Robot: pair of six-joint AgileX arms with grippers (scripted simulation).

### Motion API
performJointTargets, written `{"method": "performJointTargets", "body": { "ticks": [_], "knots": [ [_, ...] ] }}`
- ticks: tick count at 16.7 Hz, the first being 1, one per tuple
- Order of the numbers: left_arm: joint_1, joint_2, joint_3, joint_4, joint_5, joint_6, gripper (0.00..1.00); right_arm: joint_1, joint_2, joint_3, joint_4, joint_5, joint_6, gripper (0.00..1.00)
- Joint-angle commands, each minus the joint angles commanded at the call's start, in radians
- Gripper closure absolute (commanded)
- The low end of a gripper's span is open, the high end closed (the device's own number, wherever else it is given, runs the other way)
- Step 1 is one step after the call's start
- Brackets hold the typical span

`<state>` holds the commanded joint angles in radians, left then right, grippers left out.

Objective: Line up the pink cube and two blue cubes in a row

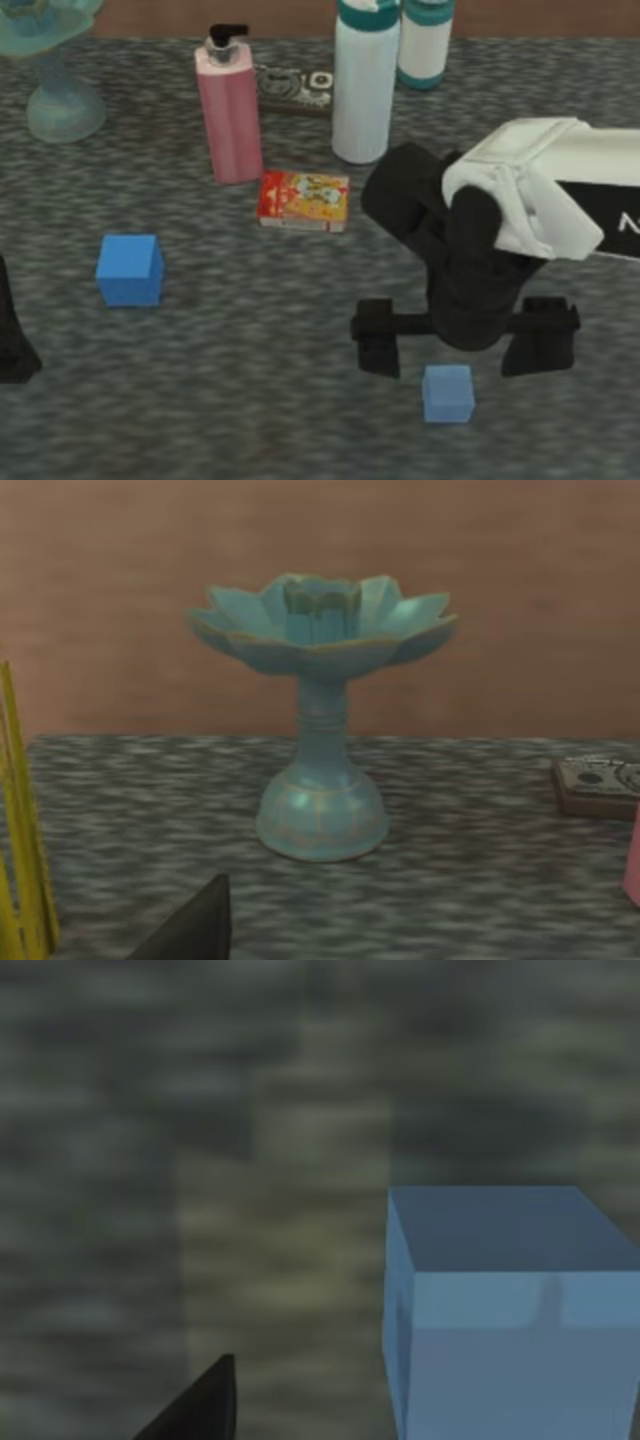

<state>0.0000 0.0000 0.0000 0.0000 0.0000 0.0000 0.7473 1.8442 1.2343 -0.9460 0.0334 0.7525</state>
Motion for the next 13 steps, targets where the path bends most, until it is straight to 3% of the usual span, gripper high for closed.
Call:
{"method": "performJointTargets", "body": {
  "ticks": [5, 13],
  "knots": [
    [0.0, 0.0, 0.0, 0.0, 0.0, 0.0, 0.0, 0.007, -0.058, 0.093, -0.148, 0.0, -0.001, 0.0],
    [-0.016, 0.103, 0.1, -0.072, 0.002, -0.015, 0.0, 0.012, -0.156, 0.002, -0.087, -0.005, -0.044, 0.0]
  ]
}}
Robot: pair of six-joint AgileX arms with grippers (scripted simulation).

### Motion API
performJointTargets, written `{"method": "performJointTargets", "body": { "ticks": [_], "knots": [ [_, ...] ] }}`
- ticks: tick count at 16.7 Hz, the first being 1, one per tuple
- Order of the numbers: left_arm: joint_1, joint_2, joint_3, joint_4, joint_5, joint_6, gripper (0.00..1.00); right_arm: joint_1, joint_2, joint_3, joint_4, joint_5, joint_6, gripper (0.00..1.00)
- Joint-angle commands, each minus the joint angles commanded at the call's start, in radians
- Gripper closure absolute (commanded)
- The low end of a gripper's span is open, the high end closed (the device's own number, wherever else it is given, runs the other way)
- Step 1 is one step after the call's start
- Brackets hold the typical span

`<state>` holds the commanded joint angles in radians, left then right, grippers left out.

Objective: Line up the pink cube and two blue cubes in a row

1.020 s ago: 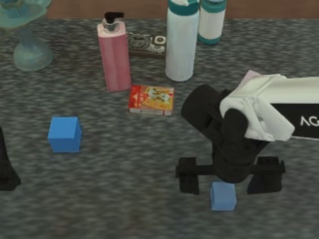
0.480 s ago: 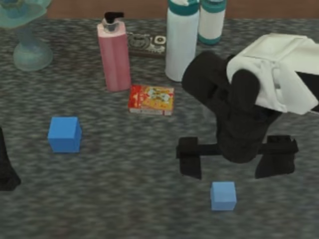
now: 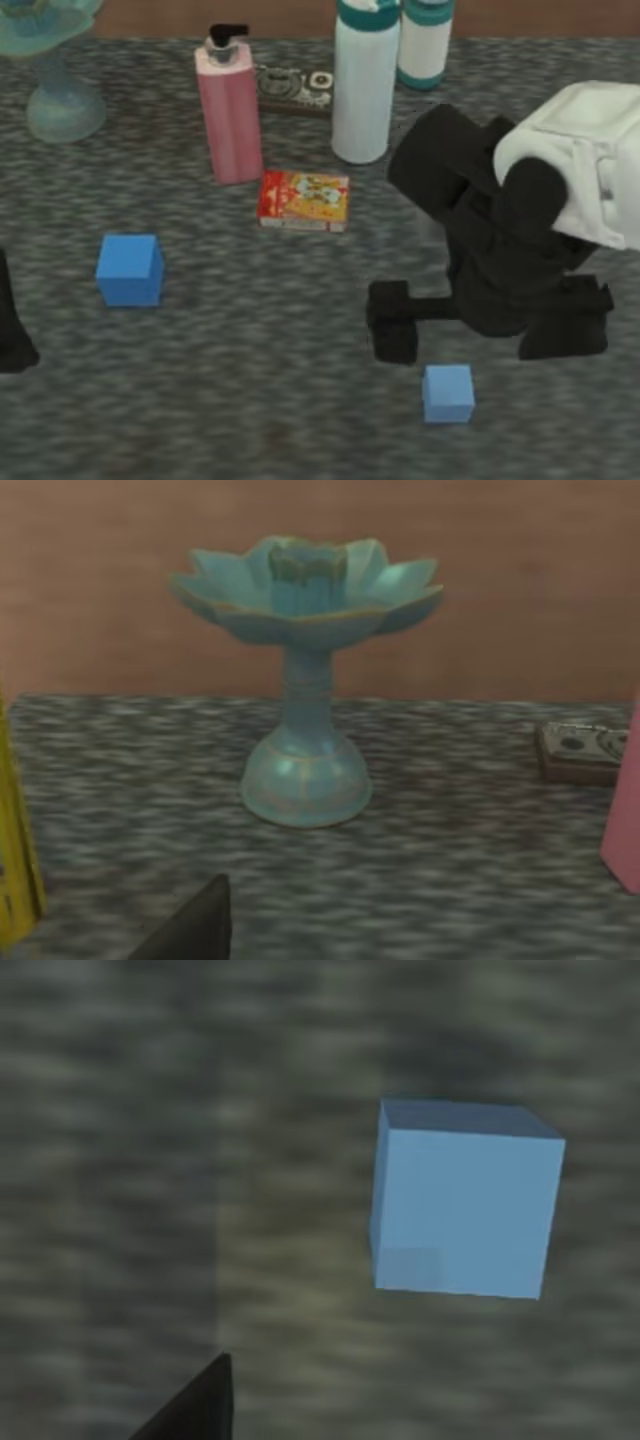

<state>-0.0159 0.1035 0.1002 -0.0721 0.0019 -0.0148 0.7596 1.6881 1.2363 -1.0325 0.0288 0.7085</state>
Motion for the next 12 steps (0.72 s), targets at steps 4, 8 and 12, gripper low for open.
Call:
{"method": "performJointTargets", "body": {
  "ticks": [4, 8, 12],
  "knots": [
    [-0.03, 0.272, 0.23, -0.164, -0.001, -0.033, 0.0, -0.013, -0.264, -0.205, 0.144, -0.009, -0.099, 0.0],
    [-0.07, 0.679, 0.523, -0.381, -0.003, -0.073, 0.0, -0.089, -0.648, -0.489, 0.347, -0.023, -0.239, 0.0],
    [-0.113, 1.102, 0.821, -0.613, -0.004, -0.115, 0.0, -0.235, -1.04, -0.783, 0.566, -0.036, -0.391, 0.0]
  ]
}}
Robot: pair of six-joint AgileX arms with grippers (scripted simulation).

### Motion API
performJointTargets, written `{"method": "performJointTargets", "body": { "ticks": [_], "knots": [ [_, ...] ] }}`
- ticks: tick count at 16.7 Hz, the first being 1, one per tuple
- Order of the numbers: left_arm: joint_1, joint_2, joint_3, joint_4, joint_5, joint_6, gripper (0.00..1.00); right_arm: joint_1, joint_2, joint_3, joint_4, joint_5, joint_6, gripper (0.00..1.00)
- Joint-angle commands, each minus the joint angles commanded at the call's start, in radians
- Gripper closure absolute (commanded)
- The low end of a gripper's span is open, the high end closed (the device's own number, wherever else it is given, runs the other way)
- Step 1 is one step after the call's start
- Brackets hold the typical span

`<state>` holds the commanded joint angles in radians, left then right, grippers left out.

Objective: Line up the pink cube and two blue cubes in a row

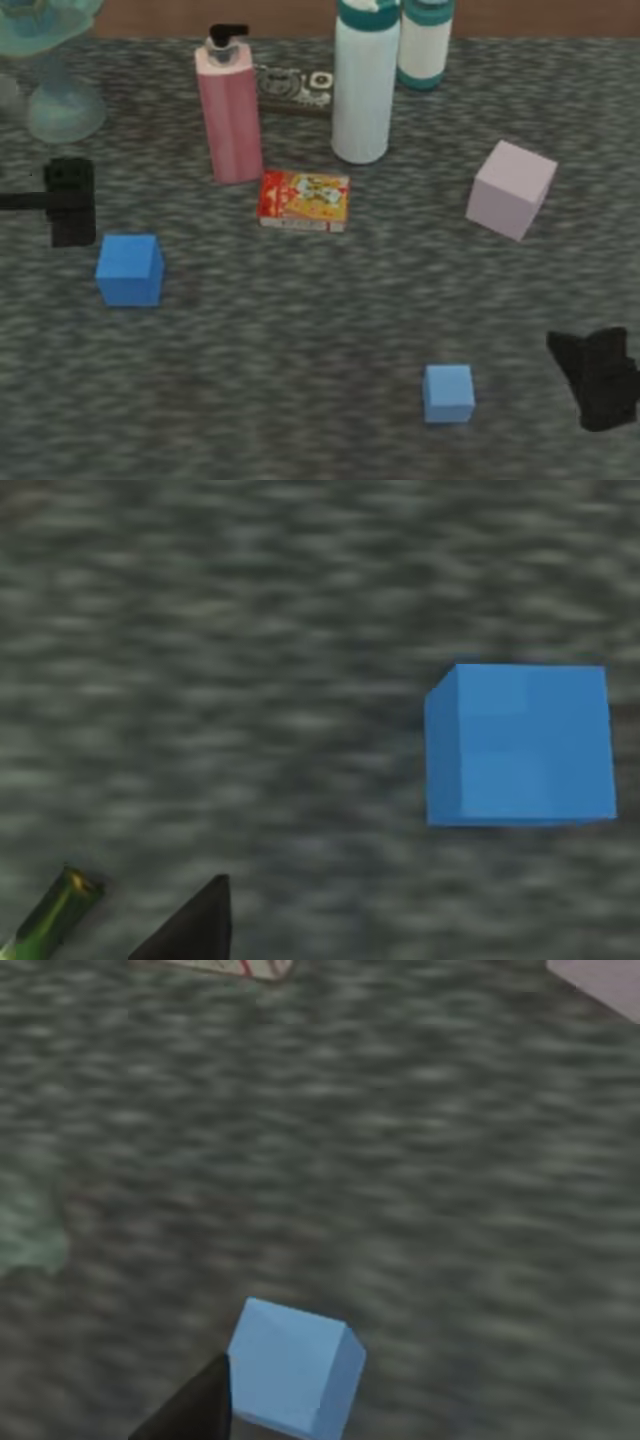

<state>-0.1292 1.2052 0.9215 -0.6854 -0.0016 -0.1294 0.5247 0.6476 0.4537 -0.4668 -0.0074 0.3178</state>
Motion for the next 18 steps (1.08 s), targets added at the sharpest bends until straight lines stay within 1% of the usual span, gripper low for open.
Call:
{"method": "performJointTargets", "body": {
  "ticks": [5, 7, 10, 13, 18],
  "knots": [
    [-0.049, 0.427, 0.332, -0.252, 0.001, -0.046, 0.0, -0.242, -0.366, -0.282, 0.247, -0.001, -0.174, 0.0],
    [-0.065, 0.566, 0.441, -0.328, 0.002, -0.061, 0.0, -0.34, -0.479, -0.358, 0.332, 0.002, -0.231, 0.0],
    [-0.082, 0.712, 0.563, -0.409, 0.003, -0.077, 0.0, -0.454, -0.597, -0.426, 0.422, 0.006, -0.29, 0.0],
    [-0.089, 0.776, 0.621, -0.444, 0.003, -0.085, 0.0, -0.512, -0.646, -0.453, 0.465, 0.007, -0.317, 0.0],
    [-0.084, 0.776, 0.62, -0.444, 0.003, -0.084, 0.0, -0.515, -0.648, -0.454, 0.467, 0.007, -0.318, 0.0]
  ]
}}
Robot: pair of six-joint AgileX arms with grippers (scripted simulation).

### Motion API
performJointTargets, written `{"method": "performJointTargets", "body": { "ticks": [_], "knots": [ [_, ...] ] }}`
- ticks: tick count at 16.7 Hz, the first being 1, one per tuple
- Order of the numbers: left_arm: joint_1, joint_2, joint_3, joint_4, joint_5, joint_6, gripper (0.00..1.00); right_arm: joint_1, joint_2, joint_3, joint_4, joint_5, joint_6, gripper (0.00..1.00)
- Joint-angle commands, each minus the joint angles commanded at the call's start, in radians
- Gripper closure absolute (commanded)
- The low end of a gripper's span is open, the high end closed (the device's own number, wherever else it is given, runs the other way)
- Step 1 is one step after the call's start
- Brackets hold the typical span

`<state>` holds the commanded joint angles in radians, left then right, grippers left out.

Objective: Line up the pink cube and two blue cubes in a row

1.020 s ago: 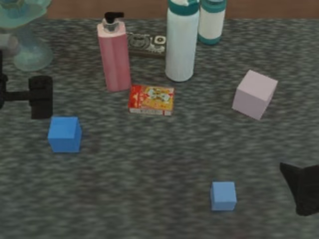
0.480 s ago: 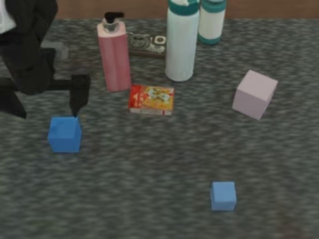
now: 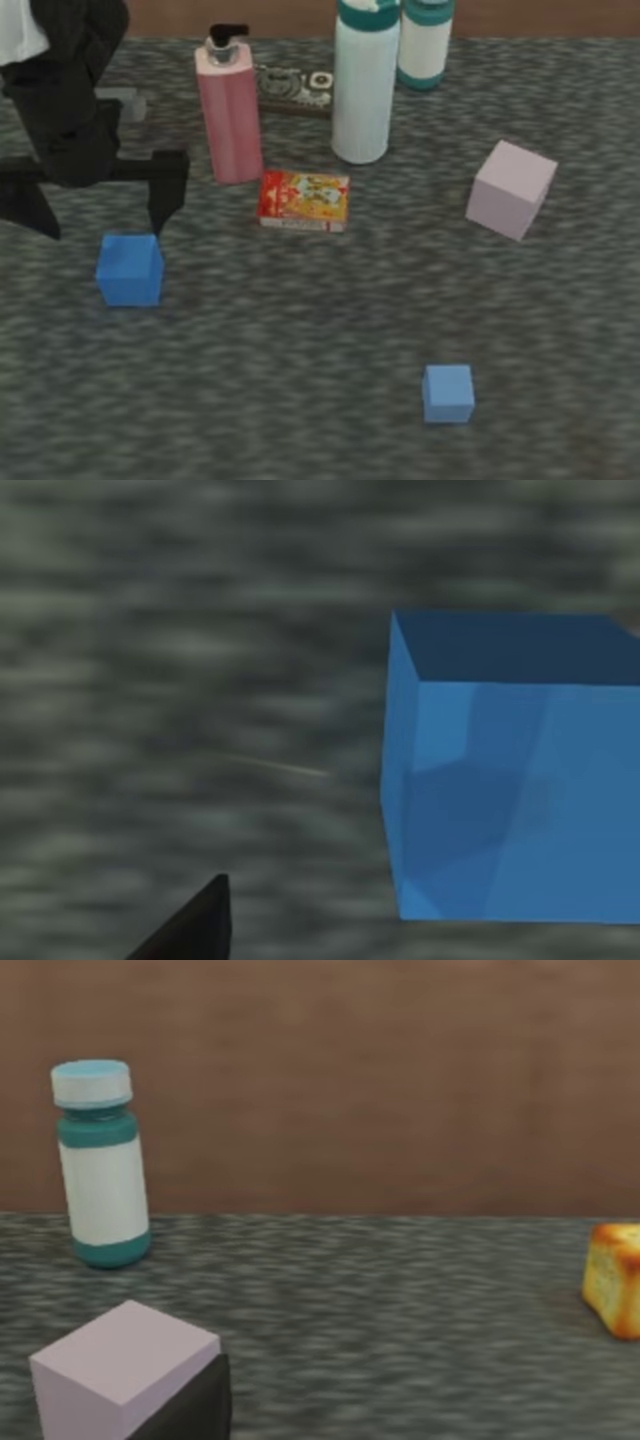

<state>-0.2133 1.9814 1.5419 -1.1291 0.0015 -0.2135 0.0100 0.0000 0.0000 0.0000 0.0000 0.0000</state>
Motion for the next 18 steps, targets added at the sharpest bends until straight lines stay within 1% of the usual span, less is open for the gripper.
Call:
{"method": "performJointTargets", "body": {
  "ticks": [3, 8, 10, 15, 18],
  "knots": [
    [-0.002, 0.016, -0.03, 0.04, 0.0, 0.002, 0.0, 0.0, 0.0, 0.0, 0.0, 0.0, 0.0, 0.0],
    [-0.003, 0.092, -0.152, 0.251, 0.001, 0.003, 0.0, 0.0, 0.0, 0.0, 0.0, 0.0, 0.0, 0.0],
    [-0.003, 0.117, -0.187, 0.305, 0.001, 0.003, 0.0, 0.0, 0.0, 0.0, 0.0, 0.0, 0.0, 0.0],
    [-0.004, 0.124, -0.196, 0.318, 0.001, 0.003, 0.0, 0.0, 0.0, 0.0, 0.0, 0.0, 0.0, 0.0],
    [-0.004, 0.124, -0.196, 0.318, 0.001, 0.003, 0.23, 0.0, 0.0, 0.0, 0.0, 0.0, 0.0, 0.0]
  ]
}}
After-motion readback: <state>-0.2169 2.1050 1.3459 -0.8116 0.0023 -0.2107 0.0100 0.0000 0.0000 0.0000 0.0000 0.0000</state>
